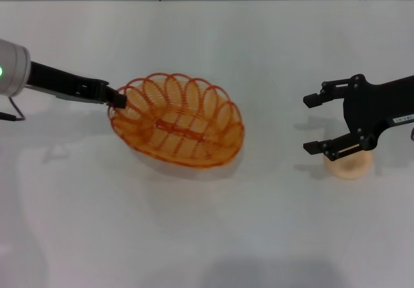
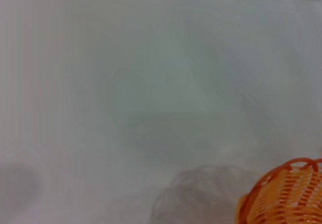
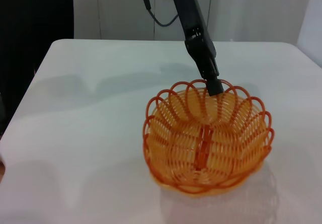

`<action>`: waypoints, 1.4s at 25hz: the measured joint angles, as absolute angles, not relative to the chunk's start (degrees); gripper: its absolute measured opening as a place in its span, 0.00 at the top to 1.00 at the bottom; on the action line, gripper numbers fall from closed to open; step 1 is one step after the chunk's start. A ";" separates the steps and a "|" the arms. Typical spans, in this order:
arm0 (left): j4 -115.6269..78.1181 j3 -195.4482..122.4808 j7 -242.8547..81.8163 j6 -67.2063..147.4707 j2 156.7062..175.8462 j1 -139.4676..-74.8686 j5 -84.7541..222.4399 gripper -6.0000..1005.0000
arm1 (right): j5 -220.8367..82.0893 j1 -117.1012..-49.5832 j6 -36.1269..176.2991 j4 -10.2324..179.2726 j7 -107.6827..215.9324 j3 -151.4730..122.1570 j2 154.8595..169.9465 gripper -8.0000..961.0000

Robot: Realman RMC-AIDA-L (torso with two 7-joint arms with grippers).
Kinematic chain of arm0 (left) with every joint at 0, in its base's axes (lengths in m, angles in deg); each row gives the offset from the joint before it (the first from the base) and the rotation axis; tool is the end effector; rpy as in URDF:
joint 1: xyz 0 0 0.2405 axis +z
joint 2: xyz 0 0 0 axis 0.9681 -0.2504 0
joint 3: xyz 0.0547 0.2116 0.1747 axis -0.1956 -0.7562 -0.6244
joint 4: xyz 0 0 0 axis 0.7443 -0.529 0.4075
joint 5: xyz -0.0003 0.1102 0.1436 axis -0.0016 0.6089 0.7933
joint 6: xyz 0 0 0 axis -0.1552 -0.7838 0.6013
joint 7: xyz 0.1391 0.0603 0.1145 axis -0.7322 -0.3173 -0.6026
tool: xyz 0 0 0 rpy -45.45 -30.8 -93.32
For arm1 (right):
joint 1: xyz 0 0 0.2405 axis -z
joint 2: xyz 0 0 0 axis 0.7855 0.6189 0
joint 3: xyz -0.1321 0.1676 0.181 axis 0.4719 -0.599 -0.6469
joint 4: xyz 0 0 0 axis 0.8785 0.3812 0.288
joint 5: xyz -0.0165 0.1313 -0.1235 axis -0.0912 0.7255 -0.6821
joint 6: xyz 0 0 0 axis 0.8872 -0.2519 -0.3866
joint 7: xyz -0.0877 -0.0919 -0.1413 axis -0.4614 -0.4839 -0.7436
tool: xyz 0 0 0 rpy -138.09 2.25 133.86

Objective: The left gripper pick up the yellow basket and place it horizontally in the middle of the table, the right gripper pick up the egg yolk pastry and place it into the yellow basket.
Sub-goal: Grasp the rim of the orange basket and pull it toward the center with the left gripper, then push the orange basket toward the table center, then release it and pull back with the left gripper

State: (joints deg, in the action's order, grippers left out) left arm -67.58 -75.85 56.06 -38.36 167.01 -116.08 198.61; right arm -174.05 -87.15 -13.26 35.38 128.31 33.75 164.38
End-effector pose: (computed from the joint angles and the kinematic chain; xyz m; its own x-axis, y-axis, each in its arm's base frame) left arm -0.2605 0.3840 -0.0228 0.4630 0.8667 0.1857 0.8797 -0.4236 -0.2161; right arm 0.2154 0.3515 -0.0341 0.9858 0.0328 -0.1649 0.0060 -0.9871 -0.1601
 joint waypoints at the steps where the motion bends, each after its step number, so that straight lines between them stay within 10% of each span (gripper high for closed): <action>1: -68.08 -75.75 56.82 -38.74 167.41 -115.89 198.02 0.93 | -174.04 -87.11 -13.23 35.37 128.08 33.73 164.38 0.12; 13: -68.93 -76.26 67.82 -39.25 170.68 -112.65 190.94 0.92 | -174.01 -86.45 -12.85 35.35 124.28 33.75 164.39 0.12; 35: -69.64 -92.09 82.88 -30.70 170.59 -111.13 185.49 0.90 | -174.02 -84.92 -13.43 35.25 122.32 33.67 163.95 0.12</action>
